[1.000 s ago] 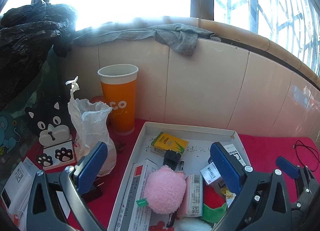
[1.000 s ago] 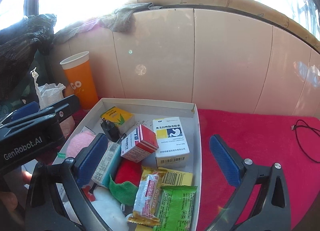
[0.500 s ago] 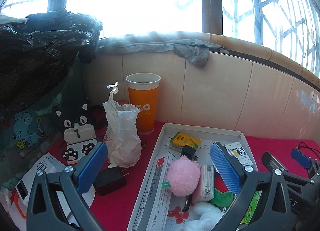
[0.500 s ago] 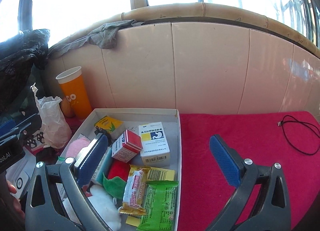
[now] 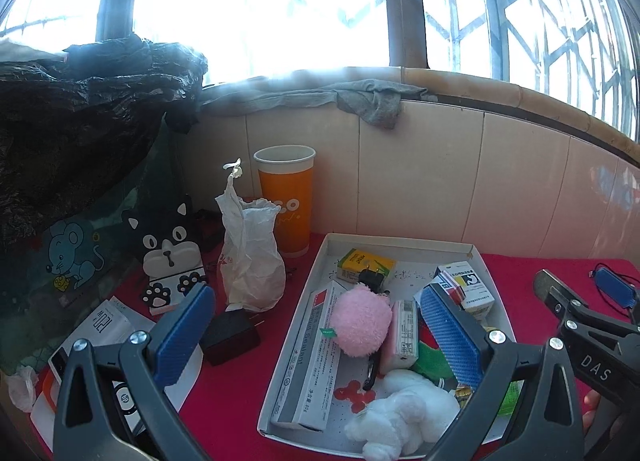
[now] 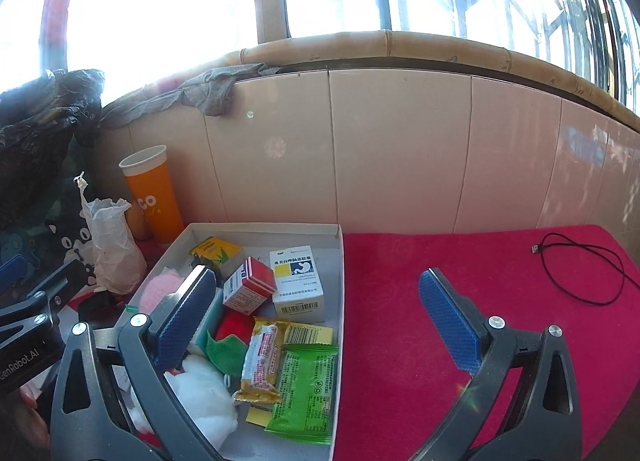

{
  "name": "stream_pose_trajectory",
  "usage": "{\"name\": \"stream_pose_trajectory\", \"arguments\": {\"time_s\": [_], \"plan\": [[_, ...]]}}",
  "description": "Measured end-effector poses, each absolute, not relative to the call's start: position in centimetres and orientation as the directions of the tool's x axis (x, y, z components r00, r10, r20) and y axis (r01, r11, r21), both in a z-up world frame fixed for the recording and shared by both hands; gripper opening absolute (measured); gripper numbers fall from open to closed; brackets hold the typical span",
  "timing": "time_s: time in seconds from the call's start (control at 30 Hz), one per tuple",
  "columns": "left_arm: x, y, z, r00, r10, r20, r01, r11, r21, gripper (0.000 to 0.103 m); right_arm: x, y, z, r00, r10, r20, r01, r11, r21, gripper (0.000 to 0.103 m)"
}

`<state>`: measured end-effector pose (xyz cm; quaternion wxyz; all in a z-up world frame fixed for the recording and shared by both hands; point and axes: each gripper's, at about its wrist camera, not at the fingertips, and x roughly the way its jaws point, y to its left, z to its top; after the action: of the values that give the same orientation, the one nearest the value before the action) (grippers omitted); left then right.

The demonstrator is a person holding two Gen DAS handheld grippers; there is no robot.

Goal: Organize objects

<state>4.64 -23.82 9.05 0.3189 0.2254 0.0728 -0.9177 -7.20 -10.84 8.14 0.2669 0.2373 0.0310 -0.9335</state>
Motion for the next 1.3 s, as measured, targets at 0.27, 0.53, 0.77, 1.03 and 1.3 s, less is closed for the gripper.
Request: {"name": "stream_pose_trajectory", "arguments": {"time_s": [0.27, 0.53, 0.77, 1.03, 1.3], "plan": [[6.2, -22.6, 9.1, -0.674, -0.584, -0.452, 0.656, -0.755, -0.001, 0.103, -5.1, -9.7, 8.6, -0.754, -0.49, -0.437, 0.528, -0.848, 0.04, 0.103], [7.4, -21.3, 9.7, -0.612, -0.618, -0.493, 0.693, -0.72, 0.042, 0.103, -3.0, -7.4, 9.7, -0.764, -0.523, -0.378, 0.535, -0.841, 0.082, 0.103], [8.6, -20.0, 10.4, -0.647, -0.583, -0.491, 0.661, -0.75, 0.02, 0.103, -1.8, -5.8, 10.5, -0.798, -0.475, -0.372, 0.492, -0.869, 0.055, 0.103], [9.7, -18.2, 10.9, -0.679, -0.543, -0.494, 0.624, -0.781, 0.003, 0.103, -0.6, -3.4, 11.2, -0.818, -0.459, -0.348, 0.471, -0.88, 0.053, 0.103], [10.6, -17.0, 11.2, -0.686, -0.54, -0.488, 0.615, -0.789, 0.007, 0.103, 1.0, -1.3, 12.0, -0.834, -0.449, -0.32, 0.462, -0.886, 0.04, 0.103]]}}
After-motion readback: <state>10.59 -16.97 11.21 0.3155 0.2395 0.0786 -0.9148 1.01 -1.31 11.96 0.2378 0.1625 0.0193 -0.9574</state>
